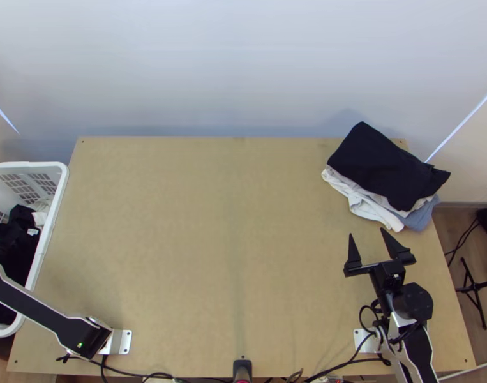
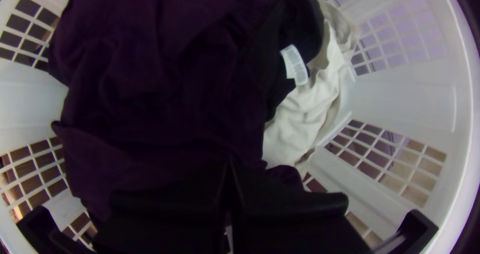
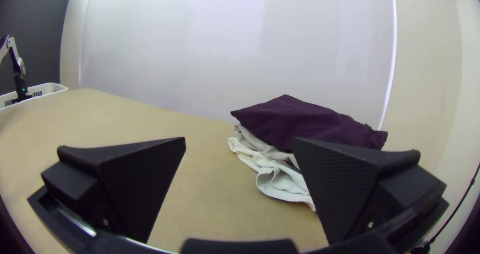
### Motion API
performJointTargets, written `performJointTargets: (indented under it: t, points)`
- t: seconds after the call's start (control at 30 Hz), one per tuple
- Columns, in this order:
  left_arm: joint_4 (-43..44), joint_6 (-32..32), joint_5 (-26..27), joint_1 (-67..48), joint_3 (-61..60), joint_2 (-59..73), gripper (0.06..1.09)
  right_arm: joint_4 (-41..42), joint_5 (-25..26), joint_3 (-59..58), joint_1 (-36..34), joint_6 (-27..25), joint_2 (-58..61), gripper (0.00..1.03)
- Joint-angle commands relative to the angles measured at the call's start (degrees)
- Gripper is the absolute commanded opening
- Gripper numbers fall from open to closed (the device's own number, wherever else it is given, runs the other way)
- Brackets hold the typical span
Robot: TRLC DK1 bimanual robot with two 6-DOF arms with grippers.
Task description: Fold the t-shirt
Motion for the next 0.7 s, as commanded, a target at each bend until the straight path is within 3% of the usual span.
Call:
performJointTargets:
  t: [0.0, 0.2, 0.5, 0.67]
  points:
    - [-1.4, -1.3, 4.0, -0.7, 5.1, -4.6, 0.09, 0.0, 0.0, 0.0, 0.0, 0.1, 0.0, 0.99]
    - [-10.3, -7.1, 13.5, -2.0, 26.9, -10.0, 0.09, 0.0, 0.0, 0.0, 0.0, 0.1, 0.1, 0.99]
    - [8.3, -14.3, 19.6, -7.0, 27.2, -28.6, 0.09, 0.0, 0.0, 0.0, 0.0, 0.1, 0.1, 0.99]
    - [11.9, -17.1, 21.0, -12.1, 25.0, -35.4, 0.09, 0.0, 0.0, 0.0, 0.0, 0.1, 0.1, 0.99]
